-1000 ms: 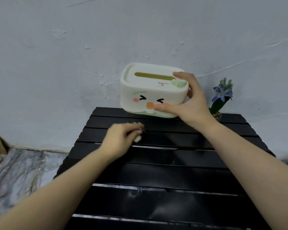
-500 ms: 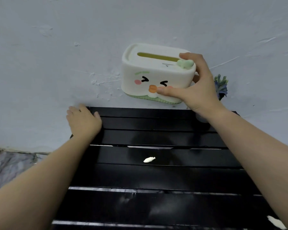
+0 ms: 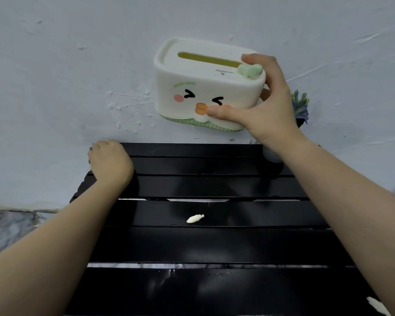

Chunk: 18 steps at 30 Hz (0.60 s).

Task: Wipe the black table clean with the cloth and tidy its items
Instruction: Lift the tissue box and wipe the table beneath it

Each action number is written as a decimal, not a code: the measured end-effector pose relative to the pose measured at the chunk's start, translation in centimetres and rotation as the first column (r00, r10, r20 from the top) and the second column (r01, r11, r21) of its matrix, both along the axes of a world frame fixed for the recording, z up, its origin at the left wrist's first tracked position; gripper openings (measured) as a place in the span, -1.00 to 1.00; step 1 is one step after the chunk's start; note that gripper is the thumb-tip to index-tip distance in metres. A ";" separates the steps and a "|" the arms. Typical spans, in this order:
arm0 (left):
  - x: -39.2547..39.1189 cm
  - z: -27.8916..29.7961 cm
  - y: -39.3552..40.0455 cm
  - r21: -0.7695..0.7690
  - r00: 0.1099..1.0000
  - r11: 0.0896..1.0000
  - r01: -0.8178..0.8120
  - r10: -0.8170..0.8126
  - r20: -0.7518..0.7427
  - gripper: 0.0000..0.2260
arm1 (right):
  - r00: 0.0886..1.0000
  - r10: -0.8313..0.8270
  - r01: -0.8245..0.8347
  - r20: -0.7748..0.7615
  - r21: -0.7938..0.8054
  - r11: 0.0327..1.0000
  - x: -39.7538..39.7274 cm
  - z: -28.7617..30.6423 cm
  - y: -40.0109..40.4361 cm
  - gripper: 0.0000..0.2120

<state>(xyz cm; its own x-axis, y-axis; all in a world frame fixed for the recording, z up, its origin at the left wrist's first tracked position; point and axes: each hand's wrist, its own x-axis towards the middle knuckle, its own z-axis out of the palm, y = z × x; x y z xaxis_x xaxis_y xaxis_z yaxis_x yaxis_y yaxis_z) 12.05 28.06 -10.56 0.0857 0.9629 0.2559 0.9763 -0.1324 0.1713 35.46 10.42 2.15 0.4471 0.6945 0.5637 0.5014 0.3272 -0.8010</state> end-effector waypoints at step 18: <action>13.7 4.3 -12.6 -0.132 0.533 0.695 0.706 -0.400 0.745 -0.77 | 1.000 0.000 0.000 0.016 -0.026 1.000 0.3 -0.3 -1.3 -0.16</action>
<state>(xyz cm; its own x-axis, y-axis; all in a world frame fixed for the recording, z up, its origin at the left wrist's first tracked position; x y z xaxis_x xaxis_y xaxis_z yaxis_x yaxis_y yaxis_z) 25.78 15.48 -6.25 0.6068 0.7880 0.1042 0.3471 -0.3806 0.8571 35.76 9.12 1.83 0.4385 0.7089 0.5525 0.5139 0.3066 -0.8012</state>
